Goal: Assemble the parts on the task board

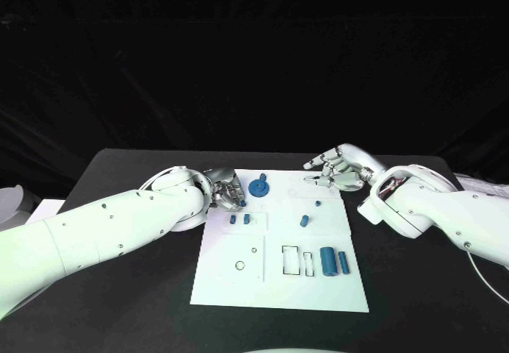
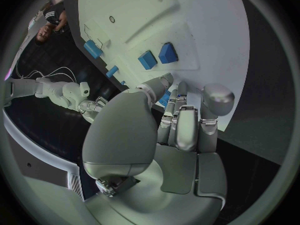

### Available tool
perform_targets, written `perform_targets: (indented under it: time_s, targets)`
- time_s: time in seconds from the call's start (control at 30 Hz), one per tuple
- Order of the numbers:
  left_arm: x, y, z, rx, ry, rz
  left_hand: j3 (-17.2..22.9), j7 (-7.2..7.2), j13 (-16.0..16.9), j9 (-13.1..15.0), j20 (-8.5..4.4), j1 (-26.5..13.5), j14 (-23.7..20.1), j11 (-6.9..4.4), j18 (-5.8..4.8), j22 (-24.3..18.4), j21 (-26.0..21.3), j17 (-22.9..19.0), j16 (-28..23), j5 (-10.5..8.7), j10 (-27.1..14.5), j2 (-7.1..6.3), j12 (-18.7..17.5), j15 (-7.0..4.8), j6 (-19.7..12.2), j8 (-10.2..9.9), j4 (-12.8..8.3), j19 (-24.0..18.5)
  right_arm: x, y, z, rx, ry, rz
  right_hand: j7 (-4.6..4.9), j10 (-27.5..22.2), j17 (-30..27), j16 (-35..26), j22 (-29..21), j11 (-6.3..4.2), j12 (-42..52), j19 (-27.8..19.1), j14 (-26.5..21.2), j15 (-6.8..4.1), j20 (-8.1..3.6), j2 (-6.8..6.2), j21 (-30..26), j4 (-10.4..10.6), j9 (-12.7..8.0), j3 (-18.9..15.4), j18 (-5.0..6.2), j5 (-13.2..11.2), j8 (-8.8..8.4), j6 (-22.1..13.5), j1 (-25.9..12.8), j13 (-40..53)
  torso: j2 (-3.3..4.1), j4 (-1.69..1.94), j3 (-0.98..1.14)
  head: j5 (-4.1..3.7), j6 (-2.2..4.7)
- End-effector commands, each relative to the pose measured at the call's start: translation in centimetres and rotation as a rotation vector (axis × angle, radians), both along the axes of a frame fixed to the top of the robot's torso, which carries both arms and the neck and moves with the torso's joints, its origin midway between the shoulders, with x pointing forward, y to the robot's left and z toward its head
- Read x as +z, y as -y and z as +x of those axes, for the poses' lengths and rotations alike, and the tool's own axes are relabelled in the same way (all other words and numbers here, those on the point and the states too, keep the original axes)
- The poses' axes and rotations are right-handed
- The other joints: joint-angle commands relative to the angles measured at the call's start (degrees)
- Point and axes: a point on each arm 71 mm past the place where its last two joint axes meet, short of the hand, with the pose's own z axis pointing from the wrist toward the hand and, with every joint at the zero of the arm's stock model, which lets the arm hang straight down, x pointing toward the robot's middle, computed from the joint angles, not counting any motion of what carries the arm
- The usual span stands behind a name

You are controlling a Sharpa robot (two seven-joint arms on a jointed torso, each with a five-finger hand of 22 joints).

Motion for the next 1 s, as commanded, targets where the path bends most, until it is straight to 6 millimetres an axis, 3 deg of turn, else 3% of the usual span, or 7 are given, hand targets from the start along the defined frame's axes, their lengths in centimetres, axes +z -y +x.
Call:
perform_targets:
  time_s: [0.03,0.13,0.17,0.33,0.43,0.57,1.0]
  targets:
    - [0.1,-0.5,0.0,0.013,0.006,-0.024,0.0,-0.06,-0.1,0.0,0.54,-0.3,1.3,-0.02,-0.78,0.2,0.1,-0.1,0.1,0.2,-0.4,-0.38,-0.4,0.39,-0.4,-0.1,-0.4,0.9,-0.5,0.3,0.1,0.002,-0.031,-0.077,0.39,-3.1,5.9,-0.9,-1.7,-0.14,-5.5,-1.1,3.8,-0.22,-0.09,0.2,-1.5,-1.0,0.0,1.0,1.17,-1.1,0.0,0.6,2.5,-4.3,-0.01,-0.07,-0.03,0.0,0.1]
    - [0.3,-1.3,0.0,0.029,0.007,-0.094,0.2,-0.38,-0.1,0.2,0.59,-0.2,1.2,-0.11,-0.76,0.2,0.1,-0.5,-0.1,0.23,-0.8,-0.25,-0.5,0.39,0.0,0.2,-0.5,0.9,-0.7,0.6,0.1,0.006,-0.031,-0.148,0.51,-6.0,4.8,-1.9,-3.3,0.17,-11.8,-1.7,3.6,-0.14,-0.02,0.13,-2.6,-1.8,0.2,2.6,1.49,-2.0,0.49,2.1,5.5,-9.8,-0.01,-0.05,0.0,-0.2,0.19]
    - [0.5,-1.8,-0.1,0.036,0.006,-0.143,0.4,-0.24,-0.1,0.2,0.67,0.0,0.7,0.01,-0.39,-1.2,-1.9,-2.2,-0.8,0.31,-1.3,-0.17,-0.6,0.45,0.3,0.3,-0.6,0.4,-0.8,0.8,0.1,0.01,-0.028,-0.19,0.57,-4.4,4.7,-2.1,-3.5,0.97,-16.5,-1.6,3.6,0.06,0.38,-0.26,-2.9,-1.7,0.1,4.1,1.38,-2.9,0.28,2.7,6.8,-15.7,-0.02,-0.02,0.02,-0.33,0.23]
    - [1.4,-3.3,-0.5,0.092,-0.032,-0.41,0.9,0.23,0.0,0.4,0.98,-0.8,-0.5,0.33,0.35,-4.2,-6.3,-6.1,-2.8,1.51,-1.9,0.37,-0.1,0.69,1.5,0.7,0.0,-0.7,-1.1,1.1,-0.1,0.033,0.014,-0.375,0.15,-5.1,4.8,-2.1,-3.3,0.7,-23.4,-1.2,3.8,0.33,0.35,-1.68,-2.8,-2.2,0.2,6.8,1.44,-3.4,0.77,5.4,9.1,-24.0,-0.01,0.05,-0.02,-0.93,0.52]
    - [2.1,-4.2,-0.6,0.153,-0.045,-0.631,1.6,0.31,-0.1,0.3,1.25,-0.9,-3.2,0.51,1.51,-9.0,-13.5,-12.6,-6.4,1.66,-2.8,1.15,0.1,0.89,2.0,0.9,0.2,-3.2,-1.2,1.0,-0.2,0.041,0.048,-0.469,-0.15,-4.0,4.8,-2.1,-3.3,0.66,-25.7,-1.1,3.8,0.31,0.38,-2.51,-2.8,-1.9,0.2,8.0,1.42,-4.4,0.73,6.4,9.2,-28.1,-0.09,0.0,0.16,-1.13,0.57]
    - [3.0,-5.4,-0.9,0.275,-0.04,-0.917,2.9,0.29,0.1,0.4,1.37,0.0,-7.6,0.46,3.03,-14.9,-22.5,-21.0,-11.3,1.66,-2.5,2.01,1.3,0.81,2.9,1.2,-0.7,-7.3,-1.4,0.8,-0.4,0.034,0.092,-0.589,-0.32,-2.4,4.7,-2.3,-4.5,0.81,-28.4,-1.4,3.8,0.34,0.51,-3.94,-3.7,-1.2,0.1,10.2,1.65,-6.1,0.14,7.3,8.8,-34.1,-0.07,-0.03,0.07,-1.52,0.64]
    - [3.3,-6.1,-2.9,0.36,-0.207,-1.36,2.4,-0.09,0.4,0.4,1.42,-0.7,-10.0,-0.02,3.2,-15.4,-23.7,-24.7,-12.9,1.52,-1.6,3.59,3.9,0.67,3.7,1.8,-0.8,-9.1,-2.0,-0.3,-0.7,0.051,0.132,-0.712,-0.37,-2.1,4.2,-2.8,-6.5,0.96,-30.7,-1.9,3.8,0.5,0.66,-5.53,-5.2,-0.4,0.0,13.9,2.04,-9.2,-0.21,7.4,8.1,-40.2,0.04,-0.03,-0.07,-2.49,0.48]
